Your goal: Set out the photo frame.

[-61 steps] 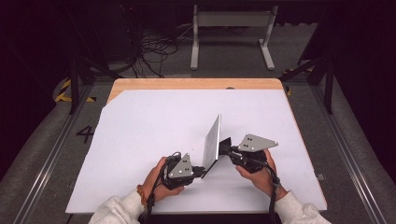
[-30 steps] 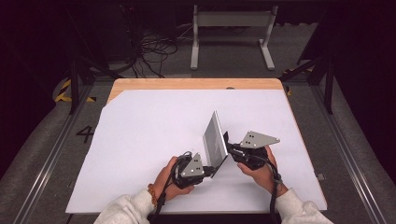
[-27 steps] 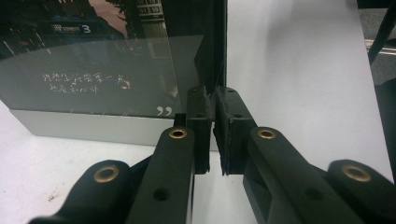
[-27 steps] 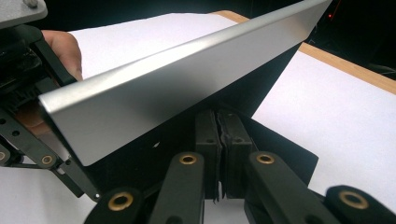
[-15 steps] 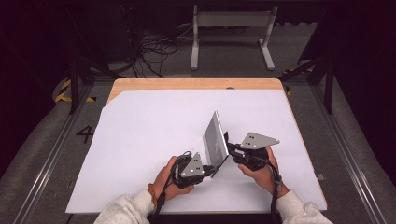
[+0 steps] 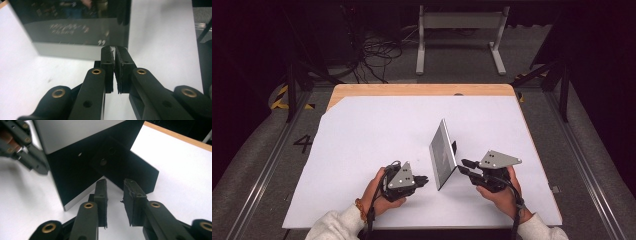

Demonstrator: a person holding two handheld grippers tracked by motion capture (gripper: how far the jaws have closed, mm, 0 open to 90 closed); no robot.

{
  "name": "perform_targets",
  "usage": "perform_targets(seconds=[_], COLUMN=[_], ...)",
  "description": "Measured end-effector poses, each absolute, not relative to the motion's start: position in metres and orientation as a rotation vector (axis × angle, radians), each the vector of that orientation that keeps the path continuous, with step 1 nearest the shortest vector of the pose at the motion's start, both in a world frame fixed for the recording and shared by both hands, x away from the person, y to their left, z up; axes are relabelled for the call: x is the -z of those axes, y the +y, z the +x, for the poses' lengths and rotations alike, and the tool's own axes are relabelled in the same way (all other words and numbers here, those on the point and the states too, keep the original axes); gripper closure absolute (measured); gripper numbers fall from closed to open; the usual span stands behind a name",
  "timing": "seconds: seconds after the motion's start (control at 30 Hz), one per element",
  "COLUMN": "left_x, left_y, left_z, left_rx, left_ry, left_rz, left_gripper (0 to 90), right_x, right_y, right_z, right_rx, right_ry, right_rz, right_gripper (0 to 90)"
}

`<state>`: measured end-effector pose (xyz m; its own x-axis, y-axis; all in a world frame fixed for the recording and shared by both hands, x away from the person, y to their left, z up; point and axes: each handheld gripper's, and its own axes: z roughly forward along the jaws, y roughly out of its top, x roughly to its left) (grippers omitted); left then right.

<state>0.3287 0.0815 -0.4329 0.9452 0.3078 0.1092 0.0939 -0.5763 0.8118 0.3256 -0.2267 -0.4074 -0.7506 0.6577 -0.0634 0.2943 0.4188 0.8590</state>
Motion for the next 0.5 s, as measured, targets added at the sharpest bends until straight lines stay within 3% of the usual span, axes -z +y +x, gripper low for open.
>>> perform_targets(seconds=[0.5], left_x=[0.445], left_y=[0.140], left_z=[0.336], left_rx=[-0.329], left_ry=[0.456], left_rz=[2.187], left_gripper=[65.1], right_x=[0.417], right_y=[-0.209], right_z=[0.298], right_rx=[-1.323], right_ry=[2.381], right_rz=[0.771], right_gripper=[59.1])
